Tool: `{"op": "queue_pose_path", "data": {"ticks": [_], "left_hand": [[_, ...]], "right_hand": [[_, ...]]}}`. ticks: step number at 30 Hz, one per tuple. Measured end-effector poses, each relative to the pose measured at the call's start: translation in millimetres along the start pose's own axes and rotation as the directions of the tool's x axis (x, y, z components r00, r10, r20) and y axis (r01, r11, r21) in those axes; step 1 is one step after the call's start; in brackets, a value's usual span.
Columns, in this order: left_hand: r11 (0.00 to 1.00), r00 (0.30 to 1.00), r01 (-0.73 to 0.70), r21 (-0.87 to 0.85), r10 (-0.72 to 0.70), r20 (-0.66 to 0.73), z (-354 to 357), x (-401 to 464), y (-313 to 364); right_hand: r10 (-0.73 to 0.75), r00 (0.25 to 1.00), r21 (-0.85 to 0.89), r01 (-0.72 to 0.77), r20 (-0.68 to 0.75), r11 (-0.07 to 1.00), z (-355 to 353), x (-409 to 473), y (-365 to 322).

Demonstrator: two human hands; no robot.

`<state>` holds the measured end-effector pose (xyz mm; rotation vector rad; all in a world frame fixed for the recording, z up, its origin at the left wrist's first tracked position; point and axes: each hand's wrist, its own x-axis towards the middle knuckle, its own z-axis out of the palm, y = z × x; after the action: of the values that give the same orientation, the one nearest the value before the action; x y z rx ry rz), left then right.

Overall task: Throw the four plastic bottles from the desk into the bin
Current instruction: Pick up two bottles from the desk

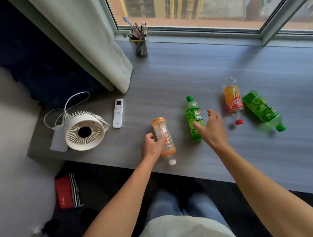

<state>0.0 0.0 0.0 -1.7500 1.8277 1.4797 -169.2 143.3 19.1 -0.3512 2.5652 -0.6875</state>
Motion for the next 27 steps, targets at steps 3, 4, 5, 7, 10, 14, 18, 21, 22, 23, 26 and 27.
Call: {"op": "queue_pose_path", "data": {"ticks": [3, 4, 5, 7, 10, 14, 18, 21, 22, 23, 26, 27], "left_hand": [[0.999, 0.997, 0.022, -0.042, -0.025, -0.071, 13.2, 14.4, 13.0], [0.999, 0.994, 0.026, -0.029, -0.029, -0.102, 19.1, 17.6, 15.7], [1.0, 0.99, 0.027, -0.003, -0.027, -0.14, 26.7, 21.1, 16.6], [0.999, 0.978, 0.04, 0.032, -0.033, -0.206, 39.9, 25.2, 14.0], [0.997, 0.961, 0.049, 0.053, -0.032, -0.274, 55.6, 29.5, 5.9], [0.998, 0.953, 0.026, 0.051, -0.01, -0.301, 59.1, 29.5, -1.6], [0.999, 0.979, -0.007, 0.048, 0.017, -0.205, 45.6, 15.0, -11.8], [0.995, 0.992, -0.041, 0.092, 0.051, -0.115, 32.3, -6.3, -21.9], [0.993, 0.993, -0.051, 0.108, 0.062, -0.096, 28.9, -13.0, -25.5], [0.989, 0.994, -0.065, 0.13, 0.076, -0.078, 26.0, -19.4, -29.5], [0.959, 0.991, -0.132, 0.251, 0.136, 0.003, 20.9, -36.0, -44.8], [0.94, 0.987, -0.161, 0.302, 0.154, 0.048, 19.4, -40.5, -49.9]], "right_hand": [[0.058, 0.998, -0.013, -0.058, -0.002, 0.998, 16.2, 25.2, -8.1], [0.076, 0.997, -0.018, -0.076, 0.018, 0.997, 22.4, 30.8, -10.1], [0.092, 0.995, -0.03, -0.091, 0.024, 0.995, 30.7, 36.6, -8.9], [0.107, 0.994, -0.053, -0.106, 0.018, 0.993, 45.8, 42.4, -4.1], [0.105, 0.994, -0.082, -0.106, -0.012, 0.991, 62.7, 45.7, 3.2], [0.079, 0.997, -0.05, -0.078, 0.009, 0.996, 65.1, 40.0, 15.5], [0.042, 0.997, 0.056, -0.046, 0.069, 0.997, 43.6, 13.8, 36.7], [0.037, 0.991, 0.074, -0.046, 0.129, 0.996, 25.9, -20.6, 63.4], [0.043, 0.987, 0.063, -0.053, 0.152, 0.997, 21.5, -32.5, 73.9], [0.051, 0.983, 0.051, -0.061, 0.177, 0.997, 17.3, -45.0, 84.0], [0.077, 0.969, 0.08, -0.098, 0.235, 0.992, 6.8, -86.0, 115.6], [0.097, 0.964, 0.103, -0.126, 0.246, 0.987, 3.6, -100.8, 125.7]]}}
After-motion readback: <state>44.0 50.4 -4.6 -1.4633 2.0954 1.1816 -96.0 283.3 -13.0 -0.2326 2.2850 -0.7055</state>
